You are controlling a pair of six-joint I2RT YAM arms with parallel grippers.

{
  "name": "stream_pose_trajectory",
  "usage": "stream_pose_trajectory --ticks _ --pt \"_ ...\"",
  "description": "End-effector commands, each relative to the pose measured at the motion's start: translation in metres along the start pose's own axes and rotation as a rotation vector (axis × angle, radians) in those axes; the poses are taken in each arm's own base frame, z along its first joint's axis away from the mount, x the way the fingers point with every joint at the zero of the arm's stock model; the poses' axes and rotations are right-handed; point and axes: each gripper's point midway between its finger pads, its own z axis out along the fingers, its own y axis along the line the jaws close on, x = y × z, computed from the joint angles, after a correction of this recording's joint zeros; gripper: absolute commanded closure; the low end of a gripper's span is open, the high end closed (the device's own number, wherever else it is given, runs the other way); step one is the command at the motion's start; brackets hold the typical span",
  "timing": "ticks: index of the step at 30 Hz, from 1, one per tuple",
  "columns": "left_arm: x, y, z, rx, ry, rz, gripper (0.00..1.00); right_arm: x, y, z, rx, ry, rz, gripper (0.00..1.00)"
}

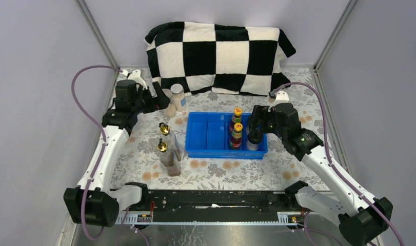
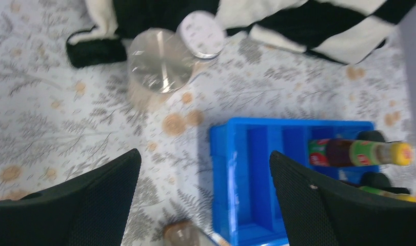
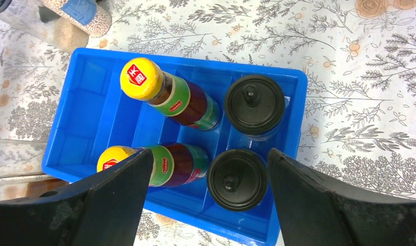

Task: Organize the condiment bottles
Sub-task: Place the bottle in the storage box, then pick up the bottle from the center of the board.

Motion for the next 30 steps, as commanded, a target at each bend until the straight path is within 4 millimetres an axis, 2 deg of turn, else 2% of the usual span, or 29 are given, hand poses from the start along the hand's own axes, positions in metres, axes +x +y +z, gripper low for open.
stream_pose_trajectory --ticks 1,9,13,15,18,21,26,30 --pt "-0.04 -0.038 -0.013 0.077 -0.097 -0.029 0.01 -0.011 0.015 -0.004 -0.073 -0.044 0.007 0.12" --pt "-0.058 -0.046 0.019 0.002 -0.101 0.003 0.02 -0.012 0.022 -0.006 -0.105 -0.036 0.01 0.12" --pt "-0.062 -0.042 0.016 -0.037 -0.109 0.022 0.03 -0.007 0.023 -0.005 -0.115 -0.016 0.009 0.12" --pt "-0.067 -0.049 0.005 -0.02 -0.113 0.029 0.05 -0.003 0.022 -0.004 -0.116 -0.01 0.011 0.12" --pt "-0.069 -0.064 -0.023 0.023 -0.122 0.044 0.03 0.0 0.022 -0.002 -0.114 0.002 0.011 0.12" --pt "-0.061 -0.074 -0.047 0.053 -0.086 0.054 0.02 0.001 0.024 0.0 -0.122 0.014 0.012 0.12" --pt "-0.029 -0.077 -0.084 0.074 -0.006 0.023 0.02 0.003 0.028 0.001 -0.139 0.034 0.012 0.12" --pt "0.009 -0.072 -0.101 0.068 0.076 0.009 0.04 0.006 0.027 0.0 -0.139 0.044 0.011 0.12"
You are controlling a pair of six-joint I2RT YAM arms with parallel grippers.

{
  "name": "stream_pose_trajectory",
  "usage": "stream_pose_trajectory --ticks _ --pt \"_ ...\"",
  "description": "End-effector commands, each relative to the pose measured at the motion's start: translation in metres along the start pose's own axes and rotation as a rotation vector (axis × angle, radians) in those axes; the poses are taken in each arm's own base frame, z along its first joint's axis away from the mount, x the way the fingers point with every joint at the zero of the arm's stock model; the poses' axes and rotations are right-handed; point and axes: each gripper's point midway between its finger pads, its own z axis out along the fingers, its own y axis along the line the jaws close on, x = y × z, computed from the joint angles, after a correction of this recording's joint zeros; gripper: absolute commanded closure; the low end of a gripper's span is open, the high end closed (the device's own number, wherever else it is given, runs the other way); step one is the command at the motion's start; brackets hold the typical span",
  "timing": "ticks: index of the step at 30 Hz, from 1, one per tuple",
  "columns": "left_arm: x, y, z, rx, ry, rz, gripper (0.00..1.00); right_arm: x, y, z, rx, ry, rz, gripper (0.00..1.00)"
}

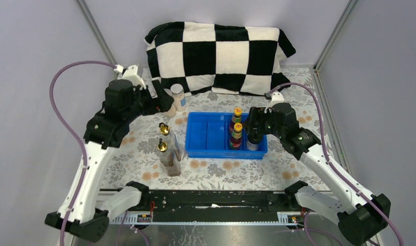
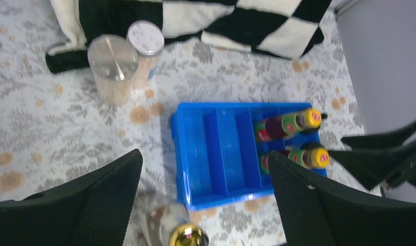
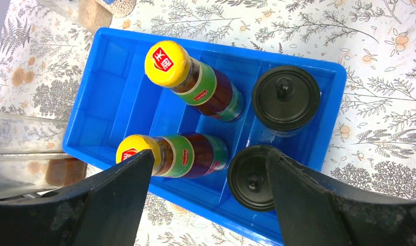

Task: Organize the condiment bottles
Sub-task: Pick up the bottle from the center of the board.

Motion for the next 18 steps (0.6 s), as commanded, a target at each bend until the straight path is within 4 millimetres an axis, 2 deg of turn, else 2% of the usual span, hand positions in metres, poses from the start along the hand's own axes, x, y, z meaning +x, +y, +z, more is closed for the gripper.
stream_pose_trajectory --ticks 1,6,9,13,18 --pt "0.062 0.01 -0.022 -0.04 0.183 -0.035 0.05 -0.006 0.01 -0.003 -0.04 -0.01 0.004 0.12" --pt "0.104 0.02 -0.039 -0.062 0.271 -0.053 0.08 -0.004 0.011 -0.007 -0.049 -0.005 0.015 0.13" --pt "0.122 0.026 -0.045 -0.084 0.314 -0.049 0.08 0.0 0.012 -0.009 -0.055 0.002 0.02 0.13" --pt "0.135 0.029 -0.047 -0.089 0.345 -0.044 0.08 0.005 0.011 -0.009 -0.059 0.009 0.031 0.13" --pt "0.142 0.033 -0.038 -0.112 0.365 -0.02 0.09 0.011 0.01 -0.007 -0.061 0.015 0.04 0.13"
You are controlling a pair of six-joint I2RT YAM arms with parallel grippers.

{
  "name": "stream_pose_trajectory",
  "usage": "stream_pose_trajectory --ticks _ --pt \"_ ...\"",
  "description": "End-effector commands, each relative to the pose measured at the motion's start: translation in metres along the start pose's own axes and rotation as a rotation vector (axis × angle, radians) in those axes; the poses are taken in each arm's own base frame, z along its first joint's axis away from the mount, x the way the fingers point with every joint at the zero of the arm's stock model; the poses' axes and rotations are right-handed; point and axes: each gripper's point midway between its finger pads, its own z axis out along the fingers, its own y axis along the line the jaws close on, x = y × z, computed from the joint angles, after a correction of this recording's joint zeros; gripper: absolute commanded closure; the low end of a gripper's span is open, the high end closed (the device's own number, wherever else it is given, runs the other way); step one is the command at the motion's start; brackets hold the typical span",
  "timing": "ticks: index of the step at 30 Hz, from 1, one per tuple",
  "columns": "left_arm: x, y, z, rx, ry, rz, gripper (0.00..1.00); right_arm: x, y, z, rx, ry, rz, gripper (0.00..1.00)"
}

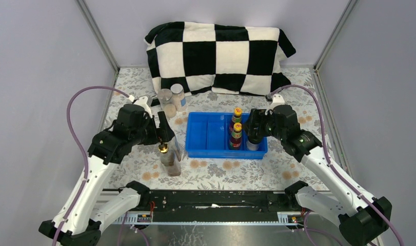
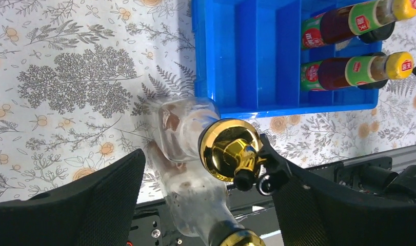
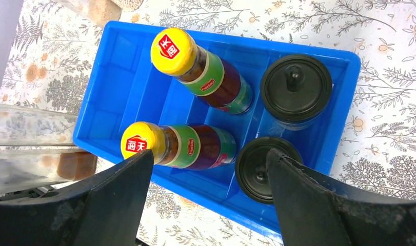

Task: Organize the condiment bottles
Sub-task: Pick up the bottle from the center of the board.

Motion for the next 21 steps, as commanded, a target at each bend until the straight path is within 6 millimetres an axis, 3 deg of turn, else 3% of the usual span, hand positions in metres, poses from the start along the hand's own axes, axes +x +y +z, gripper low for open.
stream_pose_trajectory --ticks 1,9,21 --pt "0.008 0.006 0.009 -0.039 0.027 0.011 0.1 0.004 0.005 -0.002 -0.029 0.002 0.011 0.13" --pt "0.001 0.004 0.033 -0.048 -0.043 0.036 0.13 0.012 0.002 -0.001 -0.026 0.007 0.013 0.12" --pt "-0.031 0.009 0.036 -0.12 -0.161 0.07 0.14 0.023 -0.002 0.004 -0.026 0.025 0.014 0.13"
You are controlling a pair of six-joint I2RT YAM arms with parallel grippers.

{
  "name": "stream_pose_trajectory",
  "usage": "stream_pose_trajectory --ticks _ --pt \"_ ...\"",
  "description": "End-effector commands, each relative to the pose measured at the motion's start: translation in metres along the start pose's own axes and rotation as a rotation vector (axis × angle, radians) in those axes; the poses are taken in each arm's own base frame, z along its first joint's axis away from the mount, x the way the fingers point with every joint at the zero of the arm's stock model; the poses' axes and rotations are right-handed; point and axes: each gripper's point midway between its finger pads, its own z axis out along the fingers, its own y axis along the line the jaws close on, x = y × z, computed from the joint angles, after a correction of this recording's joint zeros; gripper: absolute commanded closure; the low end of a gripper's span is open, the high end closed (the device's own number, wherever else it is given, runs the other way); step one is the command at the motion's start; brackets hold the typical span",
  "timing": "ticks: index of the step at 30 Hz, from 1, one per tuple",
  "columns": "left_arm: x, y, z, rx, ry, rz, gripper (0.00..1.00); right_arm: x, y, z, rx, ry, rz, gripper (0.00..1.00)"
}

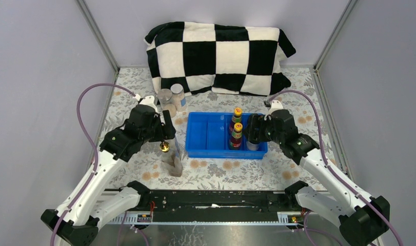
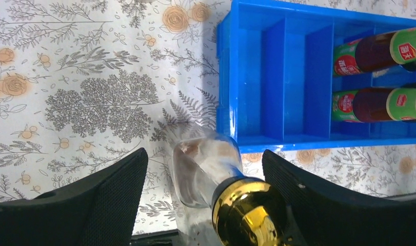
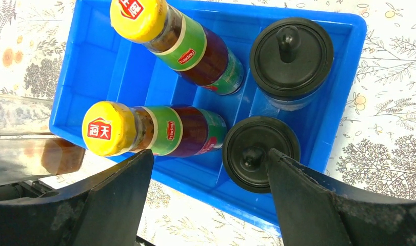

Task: Organize the condiment bottles
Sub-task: Pick up the bottle from the center of the board.

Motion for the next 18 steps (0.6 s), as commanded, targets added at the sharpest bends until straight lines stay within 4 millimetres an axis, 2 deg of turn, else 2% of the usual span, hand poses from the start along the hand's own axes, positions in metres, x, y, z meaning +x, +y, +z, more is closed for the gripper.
stream_pose_trajectory --ticks 1,9,14,18 --pt "-0.028 -0.005 0.003 -0.011 -0.098 0.017 0.15 -0.005 0.01 -0.002 -0.05 -0.03 0.001 0.13" --pt "-0.028 -0.01 0.011 0.009 -0.084 0.019 0.31 0.001 0.007 0.0 -0.046 -0.019 0.003 0.12" --pt "-0.025 -0.011 0.013 0.014 -0.072 0.019 0.34 0.007 0.005 0.003 -0.042 -0.008 0.008 0.13" --pt "-0.022 -0.012 0.015 0.017 -0.059 0.023 0.41 0.009 0.004 0.004 -0.037 -0.006 0.009 0.12"
